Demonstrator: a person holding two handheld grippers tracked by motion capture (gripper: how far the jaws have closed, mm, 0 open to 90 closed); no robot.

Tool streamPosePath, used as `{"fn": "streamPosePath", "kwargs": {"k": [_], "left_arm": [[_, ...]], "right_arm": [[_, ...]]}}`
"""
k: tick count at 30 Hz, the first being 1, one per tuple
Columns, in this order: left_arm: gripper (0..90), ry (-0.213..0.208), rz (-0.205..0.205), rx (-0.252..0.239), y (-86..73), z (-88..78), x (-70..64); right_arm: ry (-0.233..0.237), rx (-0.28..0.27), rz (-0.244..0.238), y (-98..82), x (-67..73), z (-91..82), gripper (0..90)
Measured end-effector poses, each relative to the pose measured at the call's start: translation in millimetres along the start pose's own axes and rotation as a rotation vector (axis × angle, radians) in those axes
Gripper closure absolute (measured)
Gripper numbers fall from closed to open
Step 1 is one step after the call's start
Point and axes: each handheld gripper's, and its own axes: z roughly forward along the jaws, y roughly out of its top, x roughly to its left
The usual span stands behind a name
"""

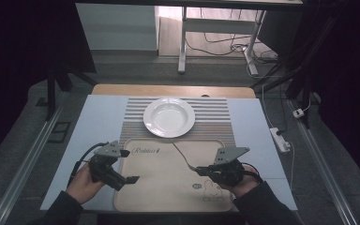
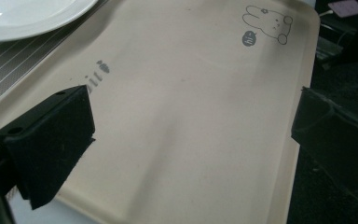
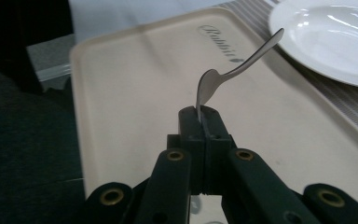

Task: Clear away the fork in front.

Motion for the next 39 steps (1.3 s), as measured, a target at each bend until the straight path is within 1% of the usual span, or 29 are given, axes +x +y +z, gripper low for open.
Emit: {"fn": "streamPosePath", "kwargs": {"k": [3,5,10,13,15,16,19,20,22,24,27,31,32,33,34,35,37,39], "left_arm": [[0.0,-0.001,0.034,0.013,6.8,6.1,1.8],[0.0,-0.011,0.057,0.021,10.4,9.5,3.5],[0.0,-0.050,0.122,0.041,18.7,15.9,9.2],[0.0,-0.075,0.171,0.053,24.3,19.7,11.9],[0.0,-0.092,0.198,0.064,29.4,23.5,13.5],[0.0,-0.098,0.218,0.071,32.2,25.7,14.1],[0.0,-0.115,0.284,0.105,42.0,33.5,14.4],[0.0,-0.118,0.312,0.118,45.3,36.5,13.8],[0.0,-0.141,0.367,0.138,50.8,43.4,12.2],[0.0,-0.173,0.400,0.153,55.6,51.3,11.1],[0.5,-0.181,0.453,0.182,62.1,61.9,9.3],[5.0,-0.221,0.515,0.195,70.4,70.4,8.5],[7.3,-0.228,0.544,0.206,72.6,71.4,8.7],[9.5,-0.235,0.554,0.209,73.9,72.6,7.9],[11.8,-0.243,0.579,0.223,75.9,73.1,8.1],[15.3,-0.247,0.589,0.227,76.6,73.8,7.2],[23.9,-0.255,0.642,0.250,78.7,73.5,6.4],[31.0,-0.259,0.674,0.257,79.7,73.0,5.3]], "right_arm": [[0.037,-0.004,-0.001,-0.2,5.2,1.7,90.0],[0.056,0.000,-0.001,-0.4,8.0,2.9,90.0],[0.107,0.007,-0.011,-0.7,14.4,5.6,90.0],[0.140,0.019,-0.023,0.2,18.6,7.3,90.0],[0.152,0.020,-0.032,0.9,21.0,8.7,90.0],[0.159,0.021,-0.040,1.2,21.6,9.2,90.0],[0.172,0.019,-0.042,2.5,23.4,10.0,90.0],[0.175,0.017,-0.046,2.8,23.8,10.0,90.0],[0.178,0.015,-0.048,3.2,24.3,9.8,90.0],[0.178,0.014,-0.048,3.7,24.6,9.5,90.0],[0.185,0.010,-0.052,4.3,25.0,9.2,90.0],[0.192,0.008,-0.063,5.7,26.2,8.9,90.0],[0.196,0.008,-0.063,6.1,26.6,8.7,90.0],[0.201,0.007,-0.067,6.3,27.0,8.6,90.0],[0.204,0.007,-0.069,6.5,27.5,8.4,90.0],[0.204,0.008,-0.074,6.7,27.7,8.3,90.0],[0.209,0.007,-0.081,6.9,28.2,8.3,90.0],[0.215,0.007,-0.084,6.9,28.7,8.4,90.0]]}}
